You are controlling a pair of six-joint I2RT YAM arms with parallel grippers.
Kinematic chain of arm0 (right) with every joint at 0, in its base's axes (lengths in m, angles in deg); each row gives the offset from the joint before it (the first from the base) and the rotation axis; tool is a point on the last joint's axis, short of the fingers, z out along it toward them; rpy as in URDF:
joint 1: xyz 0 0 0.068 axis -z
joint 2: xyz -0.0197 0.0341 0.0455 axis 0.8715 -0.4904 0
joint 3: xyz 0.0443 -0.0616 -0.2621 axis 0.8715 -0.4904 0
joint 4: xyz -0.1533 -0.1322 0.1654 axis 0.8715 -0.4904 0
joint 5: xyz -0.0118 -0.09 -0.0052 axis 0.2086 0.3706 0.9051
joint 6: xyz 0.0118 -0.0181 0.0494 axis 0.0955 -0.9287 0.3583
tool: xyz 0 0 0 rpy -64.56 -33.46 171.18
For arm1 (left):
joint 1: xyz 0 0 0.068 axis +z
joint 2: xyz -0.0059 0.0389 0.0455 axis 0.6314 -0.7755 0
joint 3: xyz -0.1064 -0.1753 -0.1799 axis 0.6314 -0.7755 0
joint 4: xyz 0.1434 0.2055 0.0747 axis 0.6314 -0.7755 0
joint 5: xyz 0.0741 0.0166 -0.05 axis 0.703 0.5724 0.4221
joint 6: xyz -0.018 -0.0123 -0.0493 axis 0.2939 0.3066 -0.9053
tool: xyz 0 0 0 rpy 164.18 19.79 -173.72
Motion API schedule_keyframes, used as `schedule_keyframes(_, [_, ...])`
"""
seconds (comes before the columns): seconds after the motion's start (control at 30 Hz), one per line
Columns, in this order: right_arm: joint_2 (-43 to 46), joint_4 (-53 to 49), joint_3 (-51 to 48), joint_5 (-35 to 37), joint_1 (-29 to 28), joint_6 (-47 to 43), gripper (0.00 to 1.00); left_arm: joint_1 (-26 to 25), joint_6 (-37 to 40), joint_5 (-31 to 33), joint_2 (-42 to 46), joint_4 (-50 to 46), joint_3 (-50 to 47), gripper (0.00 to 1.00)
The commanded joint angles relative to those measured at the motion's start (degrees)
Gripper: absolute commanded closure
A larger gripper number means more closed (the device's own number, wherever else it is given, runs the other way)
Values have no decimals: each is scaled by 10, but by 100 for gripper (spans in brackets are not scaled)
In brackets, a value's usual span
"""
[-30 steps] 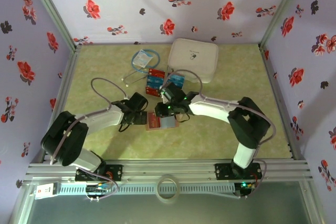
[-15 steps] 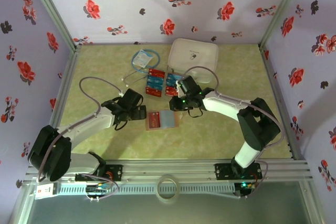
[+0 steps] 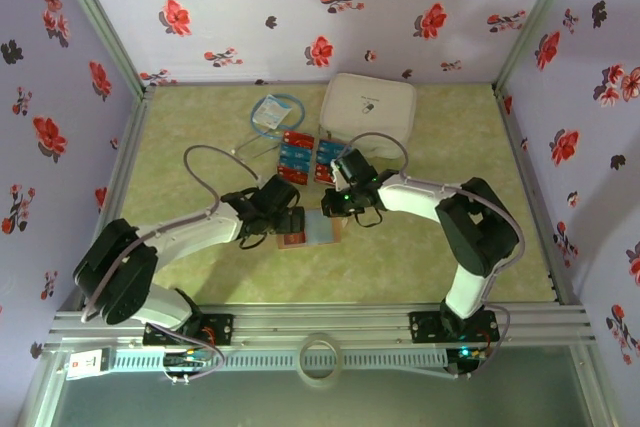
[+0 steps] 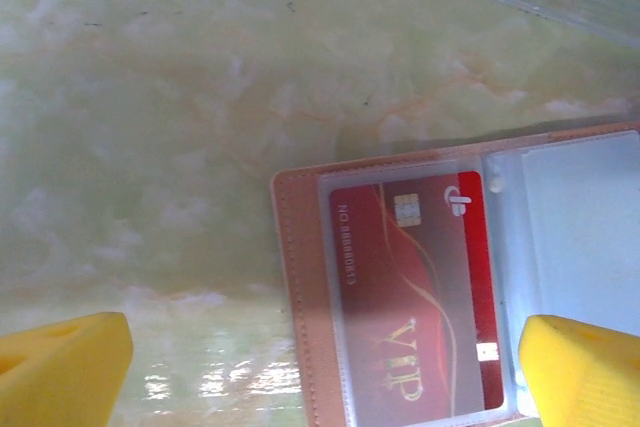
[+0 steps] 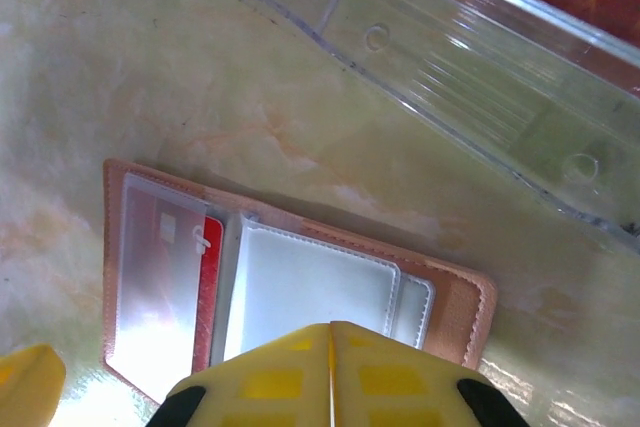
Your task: Put the credit cards into the card holder
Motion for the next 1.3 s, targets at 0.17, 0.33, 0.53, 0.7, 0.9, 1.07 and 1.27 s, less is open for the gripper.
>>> schedule_keyframes(0.17, [-27, 29, 0, -22, 2, 7, 95, -17, -18, 0, -33, 26, 22, 0])
schedule_keyframes(0.33, [-44, 42, -4, -30, -4, 16, 95, -23, -16, -1, -47, 34, 24, 0])
schedule_keyframes(0.53, [-58, 52, -4, -31, -20, 22, 96, -31, -14, -1, -57, 43, 24, 0])
schedule_keyframes(0.7, [-59, 57, -8, -29, -24, 26, 96, -40, -9, -1, -61, 60, 17, 0])
schedule_keyframes(0.9, [-58, 57, -12, -27, -24, 27, 96, -46, -7, 1, -67, 79, 1, 0])
schedule_keyframes(1.07, [-58, 57, -11, -26, -24, 30, 96, -53, -4, 9, -75, 86, -14, 0])
schedule_keyframes(1.27, [-58, 58, -10, -26, -26, 30, 96, -56, -4, 19, -82, 88, -30, 0])
